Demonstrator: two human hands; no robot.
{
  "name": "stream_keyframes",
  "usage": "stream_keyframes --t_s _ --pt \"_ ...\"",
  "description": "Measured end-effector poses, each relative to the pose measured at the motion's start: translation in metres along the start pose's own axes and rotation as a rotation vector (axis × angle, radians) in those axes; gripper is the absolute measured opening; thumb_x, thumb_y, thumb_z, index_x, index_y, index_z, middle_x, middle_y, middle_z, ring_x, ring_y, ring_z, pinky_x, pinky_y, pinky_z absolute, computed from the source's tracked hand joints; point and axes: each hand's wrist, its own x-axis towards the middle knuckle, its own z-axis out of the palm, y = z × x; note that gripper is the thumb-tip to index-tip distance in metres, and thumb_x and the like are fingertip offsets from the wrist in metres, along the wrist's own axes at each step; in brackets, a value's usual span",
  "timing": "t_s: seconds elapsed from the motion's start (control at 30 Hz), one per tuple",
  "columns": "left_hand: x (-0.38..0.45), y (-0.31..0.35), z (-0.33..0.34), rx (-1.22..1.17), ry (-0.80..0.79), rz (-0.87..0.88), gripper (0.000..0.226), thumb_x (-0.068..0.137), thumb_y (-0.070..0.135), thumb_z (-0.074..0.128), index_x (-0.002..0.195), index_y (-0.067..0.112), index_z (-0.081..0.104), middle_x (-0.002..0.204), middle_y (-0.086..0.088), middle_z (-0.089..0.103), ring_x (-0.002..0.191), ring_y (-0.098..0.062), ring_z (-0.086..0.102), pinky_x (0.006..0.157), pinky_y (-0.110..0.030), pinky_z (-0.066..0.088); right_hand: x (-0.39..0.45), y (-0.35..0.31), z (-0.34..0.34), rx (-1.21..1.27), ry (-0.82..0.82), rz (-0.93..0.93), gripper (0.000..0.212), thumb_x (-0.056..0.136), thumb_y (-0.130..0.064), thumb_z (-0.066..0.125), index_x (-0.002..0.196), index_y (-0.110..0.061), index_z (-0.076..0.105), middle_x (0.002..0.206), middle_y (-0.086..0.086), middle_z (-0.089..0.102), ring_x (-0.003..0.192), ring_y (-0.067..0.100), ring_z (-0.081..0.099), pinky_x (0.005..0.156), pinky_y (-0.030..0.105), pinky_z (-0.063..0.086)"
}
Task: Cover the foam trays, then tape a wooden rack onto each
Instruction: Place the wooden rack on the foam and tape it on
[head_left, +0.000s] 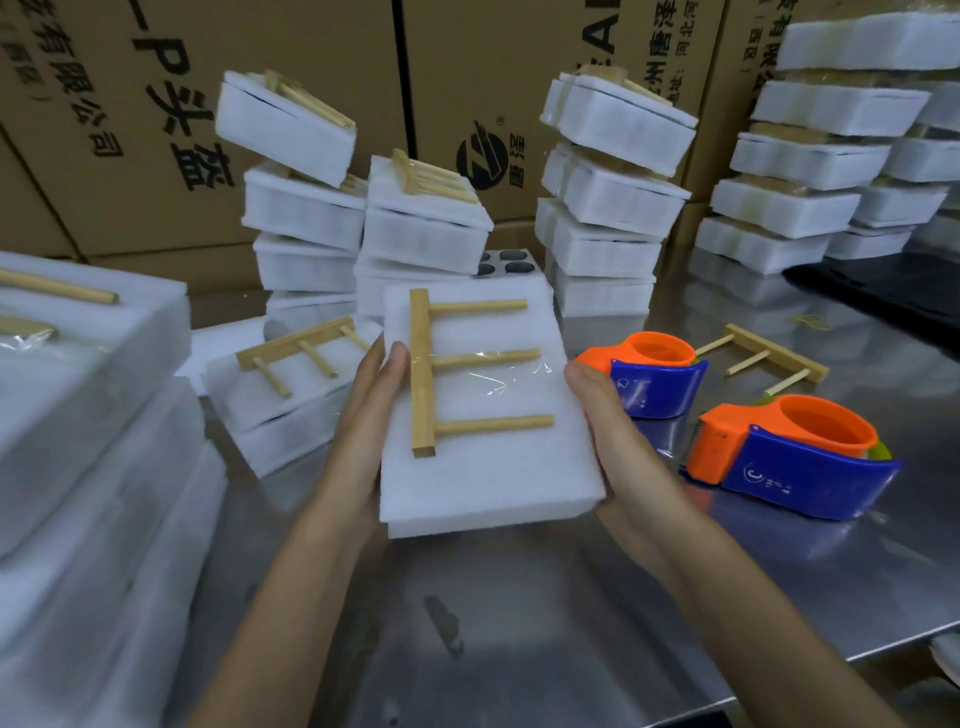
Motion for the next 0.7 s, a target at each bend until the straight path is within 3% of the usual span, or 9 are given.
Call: stream_keyframes --t_s 0.1,0.17,0.27,0.33,0.43,0.47,0.53,0.6,0.7 --pt "0.011 -0.005 -0.016 -0.043 0.02 -0.028 0.07 0.081 0.067 0.068 0.143 0.041 0.05 0.144 0.01 0.057 0.129 -0.019 0.057 0.109 -0.049 0.044 0.003 0.003 0.014 0.022 0.029 0.139 0.024 0.096 -0.042 0.058 0.099 -0.022 0.071 0.087 -0.003 0.078 0.076 0.015 0.075 0.062 0.03 0.059" --pt "0.017 -0.005 -0.023 -0.108 0.007 -0.102 0.063 0.083 0.064 0.069 0.139 0.039 0.056 0.141 0.007 0.06 0.129 -0.022 0.058 0.108 -0.05 0.045 0.009 0.001 0.023 0.064 0.013 0.192 0.026 0.096 -0.041 0.058 0.093 -0.02 0.073 0.085 -0.001 0.078 0.073 0.016 0.075 0.057 0.027 0.059" --pt "0.028 0.0 -0.041 -0.371 -0.006 -0.1 0.028 0.093 0.048 0.062 0.109 0.03 0.078 0.11 0.001 0.076 0.102 -0.019 0.073 0.08 -0.036 0.061 0.025 -0.008 0.044 0.18 -0.063 0.275 0.033 0.098 -0.043 0.053 0.107 -0.018 0.072 0.1 0.005 0.077 0.088 0.021 0.075 0.068 0.03 0.06" --pt "0.035 0.003 -0.057 -0.604 -0.009 -0.045 0.024 0.086 0.044 0.069 0.101 0.028 0.081 0.11 0.004 0.076 0.107 -0.018 0.071 0.081 -0.033 0.059 0.04 -0.015 0.065 0.228 -0.125 0.296 0.039 0.101 -0.042 0.047 0.121 -0.016 0.068 0.112 0.007 0.074 0.101 0.022 0.071 0.083 0.033 0.056" --pt "0.039 -0.004 -0.077 -0.764 -0.035 0.09 0.083 0.052 0.041 0.096 0.128 0.026 0.068 0.134 0.001 0.065 0.127 -0.023 0.06 0.105 -0.044 0.047 0.069 -0.026 0.105 0.195 -0.224 0.256 0.038 0.102 -0.041 0.047 0.126 -0.017 0.065 0.116 0.006 0.072 0.1 0.02 0.071 0.088 0.033 0.056" --pt "0.039 -0.01 -0.081 -0.733 -0.023 0.123 0.09 0.049 0.044 0.097 0.132 0.027 0.065 0.137 0.0 0.064 0.127 -0.026 0.059 0.108 -0.05 0.044 0.079 -0.029 0.118 0.158 -0.239 0.23 0.037 0.101 -0.04 0.048 0.126 -0.018 0.065 0.117 0.006 0.072 0.101 0.02 0.071 0.088 0.033 0.056" --pt "0.039 -0.02 -0.09 -0.629 0.047 0.145 0.064 0.06 0.044 0.089 0.12 0.028 0.073 0.129 -0.001 0.069 0.115 -0.028 0.066 0.105 -0.054 0.045 0.099 -0.032 0.143 0.079 -0.259 0.184 0.035 0.101 -0.036 0.051 0.127 -0.015 0.063 0.123 0.008 0.069 0.11 0.023 0.067 0.096 0.038 0.053" --pt "0.041 -0.023 -0.096 -0.618 0.251 0.058 0.036 0.087 0.038 0.065 0.116 0.017 0.071 0.125 -0.013 0.069 0.102 -0.031 0.071 0.096 -0.053 0.053 0.118 -0.032 0.164 0.015 -0.322 0.173 0.031 0.101 -0.033 0.052 0.122 -0.014 0.064 0.125 0.011 0.068 0.114 0.026 0.065 0.102 0.041 0.049" --pt "0.049 -0.03 -0.1 -0.564 0.414 -0.121 0.054 0.105 0.043 0.034 0.104 -0.004 0.06 0.104 -0.027 0.072 0.077 -0.032 0.076 0.062 -0.037 0.062 0.137 -0.025 0.182 -0.145 -0.338 0.207 0.025 0.1 -0.037 0.053 0.106 -0.018 0.067 0.119 0.008 0.07 0.11 0.024 0.066 0.101 0.041 0.05"
